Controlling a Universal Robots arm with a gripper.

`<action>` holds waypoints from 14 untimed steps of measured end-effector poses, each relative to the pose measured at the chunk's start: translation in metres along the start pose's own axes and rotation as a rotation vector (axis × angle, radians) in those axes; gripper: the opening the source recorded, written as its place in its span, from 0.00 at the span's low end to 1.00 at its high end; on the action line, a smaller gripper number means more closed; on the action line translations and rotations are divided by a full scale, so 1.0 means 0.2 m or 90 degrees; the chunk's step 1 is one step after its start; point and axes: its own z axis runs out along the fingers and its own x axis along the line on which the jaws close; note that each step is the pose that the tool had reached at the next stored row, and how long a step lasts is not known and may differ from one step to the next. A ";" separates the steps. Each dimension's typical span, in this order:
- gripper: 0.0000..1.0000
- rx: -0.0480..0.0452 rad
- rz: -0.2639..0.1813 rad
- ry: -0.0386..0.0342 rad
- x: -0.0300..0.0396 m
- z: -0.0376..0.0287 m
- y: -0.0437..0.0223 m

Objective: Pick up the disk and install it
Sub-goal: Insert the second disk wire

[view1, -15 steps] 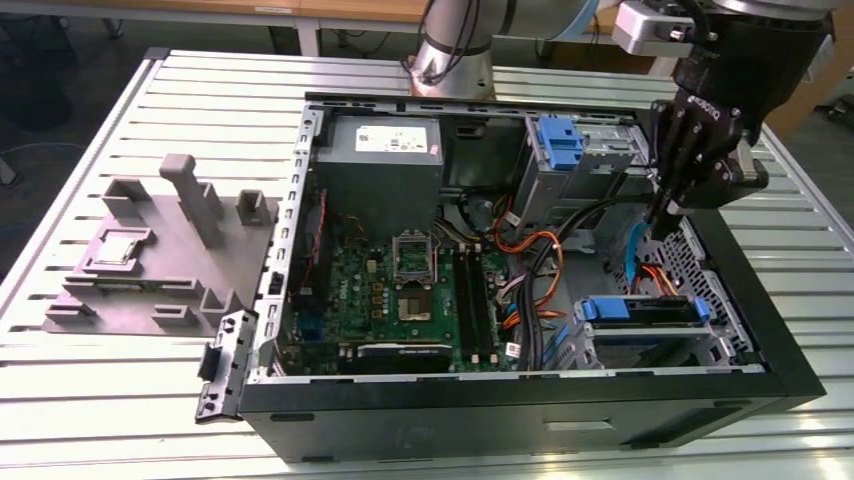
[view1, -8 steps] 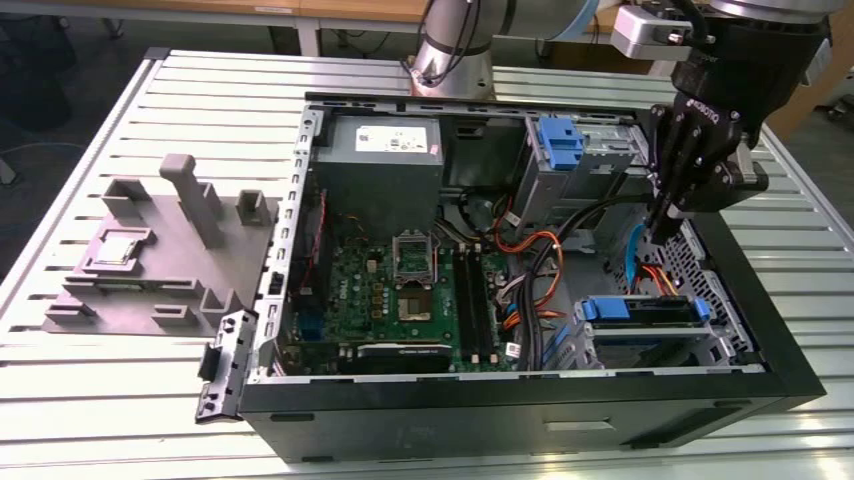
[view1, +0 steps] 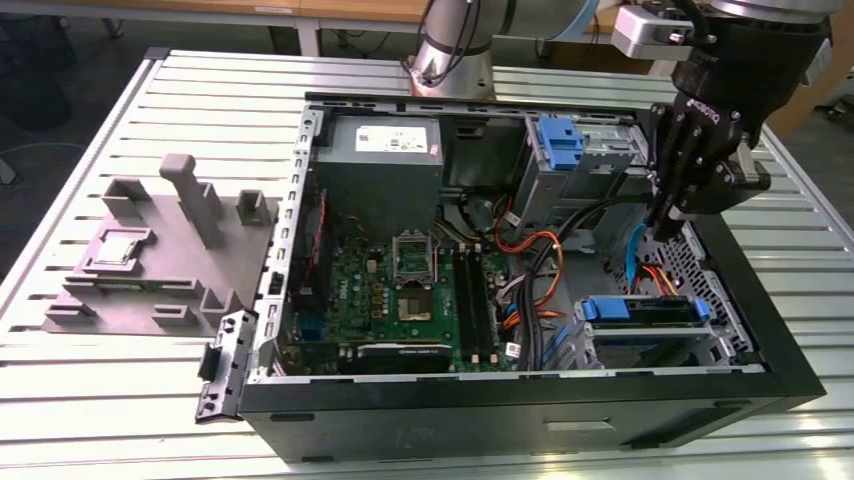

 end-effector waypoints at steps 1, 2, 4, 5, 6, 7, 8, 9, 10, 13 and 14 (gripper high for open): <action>0.24 -0.0005 0.000 0.0000 0.000 0.000 -0.002; 0.24 -0.0010 0.000 0.0000 0.000 0.000 -0.006; 0.24 -0.0025 0.000 0.0005 -0.001 0.001 -0.016; 0.22 -0.0030 0.000 0.0015 -0.001 0.001 -0.019; 0.22 -0.0031 0.000 0.0032 -0.001 0.001 -0.022; 0.22 -0.0030 0.000 0.0059 -0.001 0.001 -0.022; 0.16 -0.0029 0.000 0.0097 -0.001 0.002 -0.022; 0.16 -0.0027 0.000 0.0124 -0.001 0.003 -0.022; 0.16 -0.0026 0.000 0.0141 0.000 0.003 -0.018; 0.16 -0.0021 -0.001 0.0156 0.007 0.004 0.014; 0.16 -0.0017 -0.001 0.0156 0.010 0.005 0.027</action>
